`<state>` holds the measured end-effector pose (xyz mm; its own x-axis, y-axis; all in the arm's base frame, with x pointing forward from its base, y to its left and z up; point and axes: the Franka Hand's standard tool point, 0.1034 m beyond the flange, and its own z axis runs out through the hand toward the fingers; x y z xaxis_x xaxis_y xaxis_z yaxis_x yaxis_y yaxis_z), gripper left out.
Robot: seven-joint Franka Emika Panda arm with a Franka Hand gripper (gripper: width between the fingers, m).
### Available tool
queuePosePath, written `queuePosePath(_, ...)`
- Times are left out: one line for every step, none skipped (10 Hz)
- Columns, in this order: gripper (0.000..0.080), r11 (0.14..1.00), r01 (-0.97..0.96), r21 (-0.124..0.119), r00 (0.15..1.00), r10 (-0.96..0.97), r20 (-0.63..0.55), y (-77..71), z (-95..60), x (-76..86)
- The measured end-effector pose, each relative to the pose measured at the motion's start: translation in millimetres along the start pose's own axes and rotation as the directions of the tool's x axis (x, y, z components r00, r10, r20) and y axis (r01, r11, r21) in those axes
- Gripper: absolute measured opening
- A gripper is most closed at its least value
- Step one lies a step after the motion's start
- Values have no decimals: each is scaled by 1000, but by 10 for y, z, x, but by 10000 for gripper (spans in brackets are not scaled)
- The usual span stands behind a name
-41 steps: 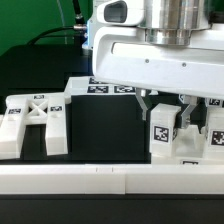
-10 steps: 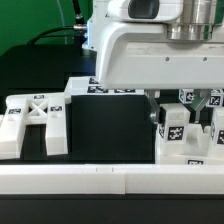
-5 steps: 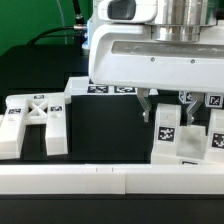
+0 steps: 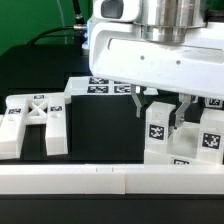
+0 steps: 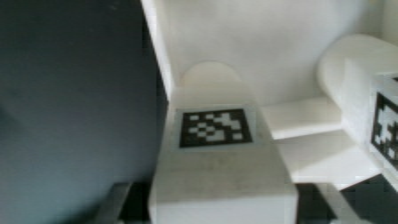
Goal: Assemble chair
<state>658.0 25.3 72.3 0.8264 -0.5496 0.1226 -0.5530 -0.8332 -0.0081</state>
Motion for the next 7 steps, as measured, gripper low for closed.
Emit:
queuePosePath(298, 1000, -5, -2, 1000, 5, 2, 10, 1, 2)
queuePosePath(321, 1000, -9, -2, 1000, 9, 2, 9, 9, -2)
queuePosePath(457, 1000, 2, -2, 1000, -2, 0, -5, -6, -1)
queuePosePath(586, 1000, 11, 4, 1000, -11, -4, -43, -47, -7)
queuePosePath(586, 1000, 28, 11, 1000, -28, -8, -81, -104, -26)
queuePosePath(639, 998, 65, 19, 998, -65, -14, -74, -158, -54)
queuePosePath(648, 994, 103, 24, 995, -103, -19, -45, -195, -98)
